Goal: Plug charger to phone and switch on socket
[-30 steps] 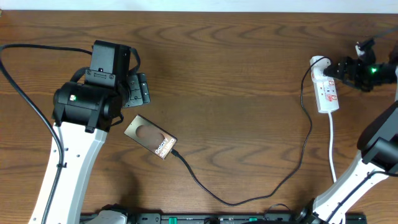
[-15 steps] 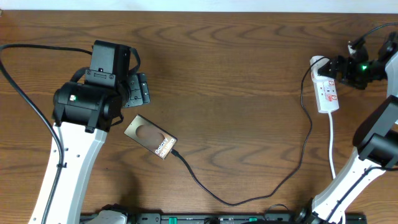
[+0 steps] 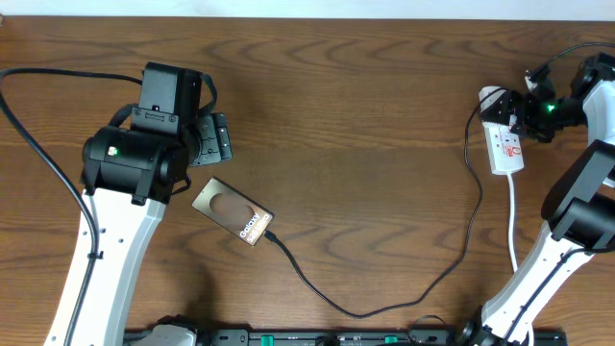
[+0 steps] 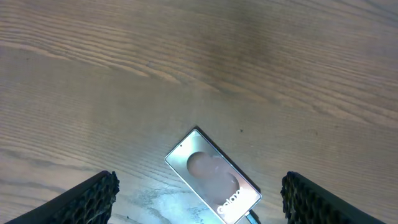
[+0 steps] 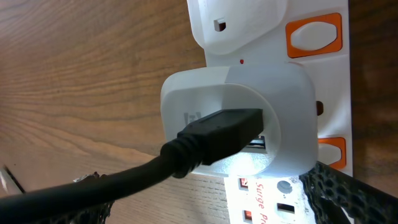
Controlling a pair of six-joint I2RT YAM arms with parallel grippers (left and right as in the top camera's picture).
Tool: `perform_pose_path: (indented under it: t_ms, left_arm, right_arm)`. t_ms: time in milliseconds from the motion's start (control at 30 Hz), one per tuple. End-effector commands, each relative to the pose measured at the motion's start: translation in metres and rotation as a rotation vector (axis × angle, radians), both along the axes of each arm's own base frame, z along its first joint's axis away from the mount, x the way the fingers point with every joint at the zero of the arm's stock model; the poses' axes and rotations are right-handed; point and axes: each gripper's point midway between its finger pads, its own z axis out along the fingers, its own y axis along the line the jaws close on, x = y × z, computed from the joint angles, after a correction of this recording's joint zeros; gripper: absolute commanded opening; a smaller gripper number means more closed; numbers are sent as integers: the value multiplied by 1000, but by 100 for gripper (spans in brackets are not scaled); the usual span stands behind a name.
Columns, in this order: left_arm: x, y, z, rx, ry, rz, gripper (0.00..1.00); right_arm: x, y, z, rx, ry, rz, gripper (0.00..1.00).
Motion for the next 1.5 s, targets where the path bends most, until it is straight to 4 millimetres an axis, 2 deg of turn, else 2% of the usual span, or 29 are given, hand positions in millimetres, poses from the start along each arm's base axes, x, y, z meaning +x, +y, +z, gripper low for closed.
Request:
perform_pose_path:
  t_ms: [0,300,767,867,1167,1467]
  left_arm:
    - [1,1,4,16,-9,-7,86]
    - [1,1,4,16,-9,-7,86]
    - [1,1,4,16,-9,-7,86]
    - [1,1,4,16,-9,-7,86]
    - [1,1,4,16,-9,-7,87]
    - [1,1,4,16,-9,-7,86]
  right_arm:
    - [-2,9,-18,12,50,11,99]
    - [-7,-12,-27,-107,85,2,99]
    - [9,1,-16,-17,8,-9,99]
    - [13,0,-11,-22,-3,-10,99]
    - [29,-11,26,-65,-54,-24,99]
    - [24,-11,24,-73,-28,-27,99]
